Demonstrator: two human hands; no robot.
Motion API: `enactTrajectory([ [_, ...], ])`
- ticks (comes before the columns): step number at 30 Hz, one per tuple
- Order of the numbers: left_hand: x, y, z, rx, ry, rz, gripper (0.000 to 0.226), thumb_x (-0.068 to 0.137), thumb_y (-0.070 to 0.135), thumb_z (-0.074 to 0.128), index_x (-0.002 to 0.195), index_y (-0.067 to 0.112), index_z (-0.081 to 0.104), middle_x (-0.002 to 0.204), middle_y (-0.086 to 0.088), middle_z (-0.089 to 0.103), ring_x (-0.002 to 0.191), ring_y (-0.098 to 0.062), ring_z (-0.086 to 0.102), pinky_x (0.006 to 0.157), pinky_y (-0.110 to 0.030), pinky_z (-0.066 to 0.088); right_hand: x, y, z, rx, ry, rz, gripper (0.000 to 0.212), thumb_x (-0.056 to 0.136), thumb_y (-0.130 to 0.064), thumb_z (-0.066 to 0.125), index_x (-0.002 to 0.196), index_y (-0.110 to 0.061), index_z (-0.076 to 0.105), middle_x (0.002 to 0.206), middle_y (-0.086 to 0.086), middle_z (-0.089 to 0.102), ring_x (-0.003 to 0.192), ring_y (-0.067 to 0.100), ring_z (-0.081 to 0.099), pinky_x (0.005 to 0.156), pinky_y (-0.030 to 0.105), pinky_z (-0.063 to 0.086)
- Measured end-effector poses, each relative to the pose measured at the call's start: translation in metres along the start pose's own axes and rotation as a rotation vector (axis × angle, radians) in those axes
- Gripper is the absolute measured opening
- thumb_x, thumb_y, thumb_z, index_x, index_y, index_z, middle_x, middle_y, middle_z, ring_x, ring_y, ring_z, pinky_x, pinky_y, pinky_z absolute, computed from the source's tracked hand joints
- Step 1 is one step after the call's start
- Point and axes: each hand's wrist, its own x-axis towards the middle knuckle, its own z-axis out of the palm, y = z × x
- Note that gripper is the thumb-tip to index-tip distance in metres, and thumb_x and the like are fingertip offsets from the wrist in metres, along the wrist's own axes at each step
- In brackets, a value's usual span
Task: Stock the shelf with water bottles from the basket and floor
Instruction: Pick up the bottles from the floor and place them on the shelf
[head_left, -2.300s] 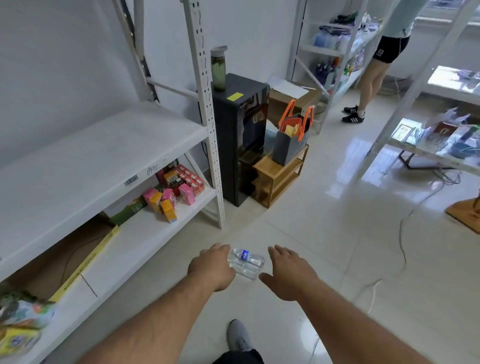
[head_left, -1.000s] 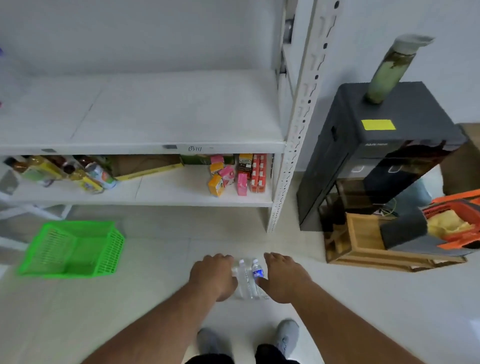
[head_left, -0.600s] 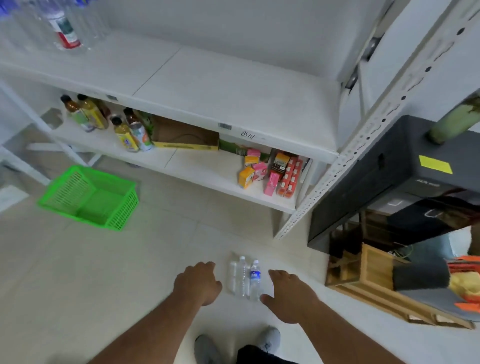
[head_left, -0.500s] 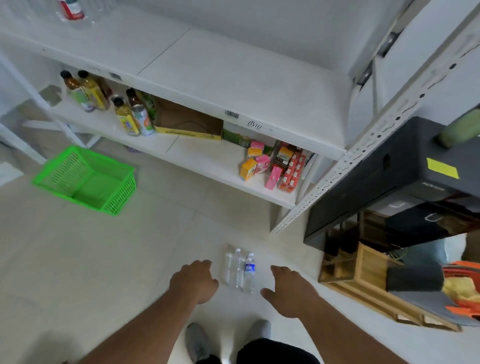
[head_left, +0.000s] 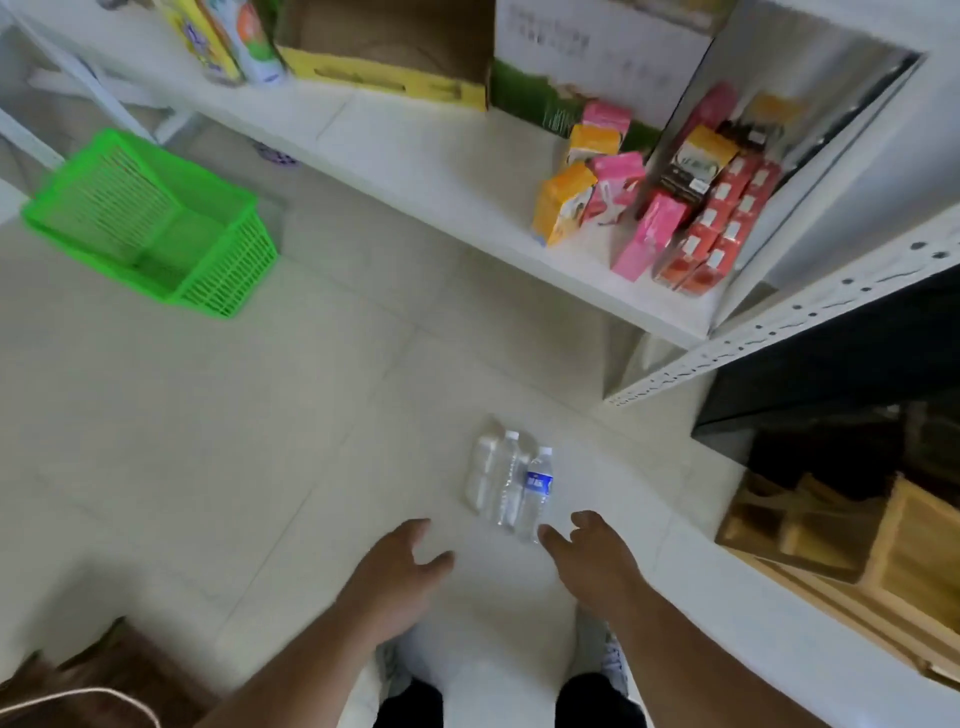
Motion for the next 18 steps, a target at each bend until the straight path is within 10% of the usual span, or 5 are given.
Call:
enactTrajectory([
  [11,0.293,-0.06,0.17,-0.065,0.059,-0.052,0.061,0.083,0.049,0.07,0.135,0.028,0.046,0.135,0.004,0.053,0.098,-0.011,0.063,0.081,-0.021,0.049,0.313,0.098,0.094,0.12,0.081,0.099,0.077,0.088,-0.054,0.061,0.148,-0.012,0.037,0.136,0.005,0.056,0.122,0.024,0.055,0.087,0.026,0.039],
  [18,0.406,-0.075,0.232,-0.013,0.102,-0.065,0.086,0.074,0.056,0.073,0.144,0.018,0.041,0.142,-0.002,0.049,0.121,-0.021,0.056,0.083,-0.025,0.042,0.429,0.111,0.126,0.201,0.119,0.108,0.052,0.082,-0.051,0.066,0.115,-0.012,0.053,0.086,-0.004,0.057,0.074,0.016,0.058,0.06,0.026,0.043],
])
